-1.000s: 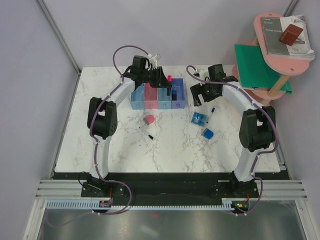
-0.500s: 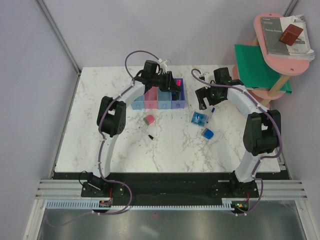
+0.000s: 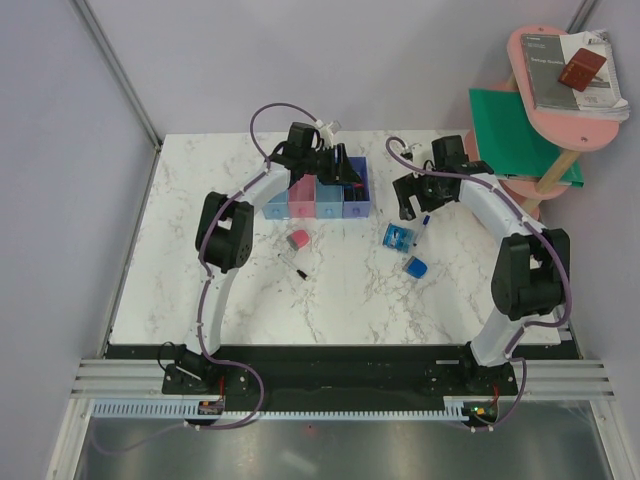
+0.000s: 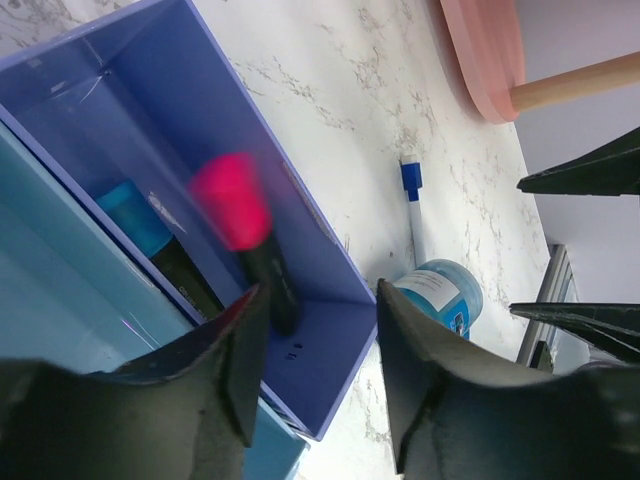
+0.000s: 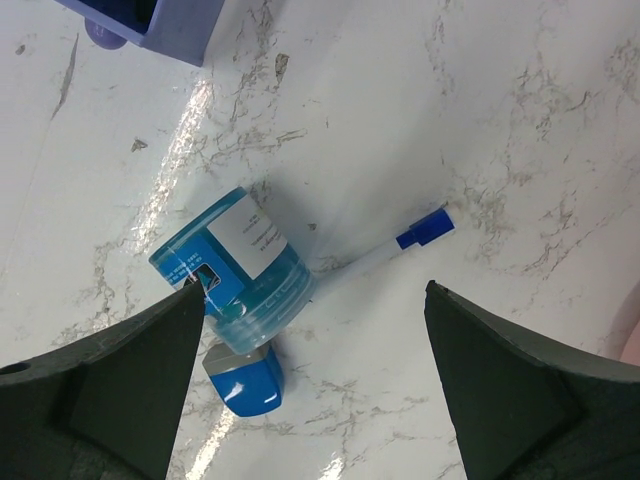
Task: Sort the stationery into containers
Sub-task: Place the pen in the storage box.
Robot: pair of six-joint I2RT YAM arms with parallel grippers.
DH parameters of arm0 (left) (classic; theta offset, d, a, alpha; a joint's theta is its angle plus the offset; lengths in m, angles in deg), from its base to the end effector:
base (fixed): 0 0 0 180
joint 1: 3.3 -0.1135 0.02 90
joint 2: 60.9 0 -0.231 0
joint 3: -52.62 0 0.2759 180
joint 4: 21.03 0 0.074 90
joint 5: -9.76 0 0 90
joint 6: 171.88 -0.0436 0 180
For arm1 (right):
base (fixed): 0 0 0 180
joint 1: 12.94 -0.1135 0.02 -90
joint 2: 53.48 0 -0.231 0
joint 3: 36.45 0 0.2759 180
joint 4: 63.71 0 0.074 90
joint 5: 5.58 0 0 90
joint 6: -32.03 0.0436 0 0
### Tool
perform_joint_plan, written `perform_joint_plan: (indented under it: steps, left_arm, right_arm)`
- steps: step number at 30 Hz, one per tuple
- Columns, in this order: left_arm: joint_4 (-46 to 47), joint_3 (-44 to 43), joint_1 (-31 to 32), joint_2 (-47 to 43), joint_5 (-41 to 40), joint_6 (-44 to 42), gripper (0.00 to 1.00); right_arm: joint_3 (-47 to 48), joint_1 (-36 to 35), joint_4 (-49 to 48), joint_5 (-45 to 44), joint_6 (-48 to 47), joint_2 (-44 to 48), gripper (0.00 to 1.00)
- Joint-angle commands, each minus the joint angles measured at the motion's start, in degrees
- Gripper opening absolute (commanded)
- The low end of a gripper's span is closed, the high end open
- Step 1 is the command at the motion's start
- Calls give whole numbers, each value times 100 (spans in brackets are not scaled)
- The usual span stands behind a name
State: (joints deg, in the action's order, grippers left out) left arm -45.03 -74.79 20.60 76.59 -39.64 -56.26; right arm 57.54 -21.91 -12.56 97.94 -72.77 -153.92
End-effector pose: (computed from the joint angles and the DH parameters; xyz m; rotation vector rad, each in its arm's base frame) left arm 0.4919 -0.2490 0.1613 0.4046 2.2377 -1.2456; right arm 0.3919 0.0722 0.2114 -0.6120 2.4809 0.2646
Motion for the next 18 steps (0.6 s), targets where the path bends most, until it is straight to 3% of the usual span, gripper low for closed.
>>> perform_joint_plan:
  steps: [1, 3, 10, 18]
  left_arm:
    - [72, -257, 9, -187, 27, -198, 59]
    - [2, -258, 9, -266, 9, -242, 66]
    - [-622, -153, -139, -933, -26, -803, 67]
    - [-1264, 630, -614, -2077, -1176, -1902, 67]
  right_arm:
    - [-118, 18, 8, 133, -92, 376, 98]
    - [-127, 18, 26, 142, -92, 429, 98]
    - [31, 18, 8, 370, -40, 421, 98]
    - [251, 18, -132, 626, 198, 306, 98]
